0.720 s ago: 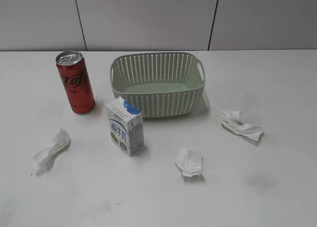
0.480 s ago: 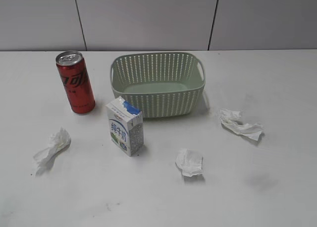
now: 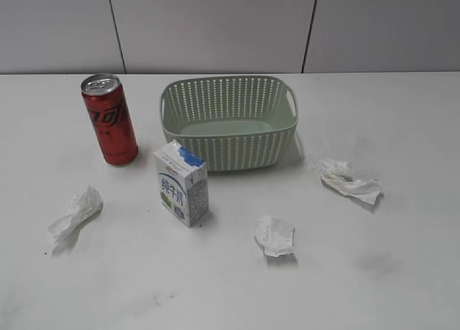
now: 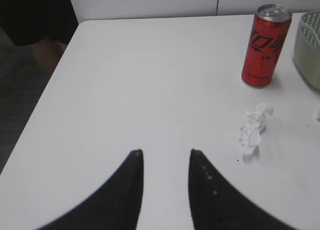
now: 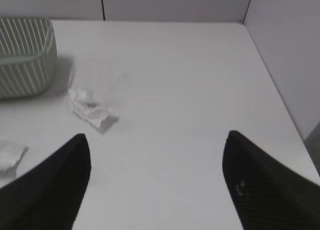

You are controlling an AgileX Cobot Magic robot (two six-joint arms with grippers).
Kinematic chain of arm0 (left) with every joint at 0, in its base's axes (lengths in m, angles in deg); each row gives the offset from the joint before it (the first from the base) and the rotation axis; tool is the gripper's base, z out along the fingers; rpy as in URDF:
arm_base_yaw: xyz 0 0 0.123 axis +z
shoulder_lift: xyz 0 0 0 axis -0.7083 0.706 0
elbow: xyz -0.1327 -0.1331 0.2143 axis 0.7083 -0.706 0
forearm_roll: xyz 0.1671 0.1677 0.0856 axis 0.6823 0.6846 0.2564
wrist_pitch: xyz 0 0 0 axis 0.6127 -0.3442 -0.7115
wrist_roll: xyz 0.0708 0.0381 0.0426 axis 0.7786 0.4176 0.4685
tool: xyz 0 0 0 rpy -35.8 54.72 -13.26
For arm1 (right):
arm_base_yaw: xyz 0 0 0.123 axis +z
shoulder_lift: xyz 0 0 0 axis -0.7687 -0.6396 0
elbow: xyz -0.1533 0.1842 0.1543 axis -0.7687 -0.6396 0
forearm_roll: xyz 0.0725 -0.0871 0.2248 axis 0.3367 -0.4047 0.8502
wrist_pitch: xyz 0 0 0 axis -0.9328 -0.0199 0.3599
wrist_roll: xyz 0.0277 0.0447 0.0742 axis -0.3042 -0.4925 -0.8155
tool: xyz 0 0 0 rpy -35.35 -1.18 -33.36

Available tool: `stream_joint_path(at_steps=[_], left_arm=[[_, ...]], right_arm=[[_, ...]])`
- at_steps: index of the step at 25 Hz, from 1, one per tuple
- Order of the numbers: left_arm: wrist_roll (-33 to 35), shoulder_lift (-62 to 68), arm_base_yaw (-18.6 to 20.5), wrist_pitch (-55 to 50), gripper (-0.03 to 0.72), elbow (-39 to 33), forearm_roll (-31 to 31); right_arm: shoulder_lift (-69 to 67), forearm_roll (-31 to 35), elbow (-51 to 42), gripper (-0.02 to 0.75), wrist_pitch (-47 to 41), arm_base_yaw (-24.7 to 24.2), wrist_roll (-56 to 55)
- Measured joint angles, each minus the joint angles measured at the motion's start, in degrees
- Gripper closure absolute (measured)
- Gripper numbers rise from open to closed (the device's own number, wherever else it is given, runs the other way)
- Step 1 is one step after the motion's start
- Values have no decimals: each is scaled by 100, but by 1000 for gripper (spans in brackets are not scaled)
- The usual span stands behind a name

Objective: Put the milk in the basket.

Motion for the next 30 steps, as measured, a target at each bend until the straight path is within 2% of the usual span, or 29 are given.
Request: stream_joint_path(at_steps=[6,10,14,17,26,30], left_arm=[[0,0,0,0,458,0,0],[-4,0,0,0,456,0,0],[-3,0,0,0,453,0,0],[-3,0,0,0,453,0,0],[-3,0,0,0,451,0,0],[-3,0,0,0,450,0,0]], right_arm=[[-1416,54,42,105,1672,0,-10],[-2776,455,198,113,1862,0,19],[-4223,970,751,129,1872,218,662],[-5223,1139,1415,137,1703,636,963],[-7702,1025,3660,143,1067,2743,838],[-8626,973,4670,143,462,3381,660]])
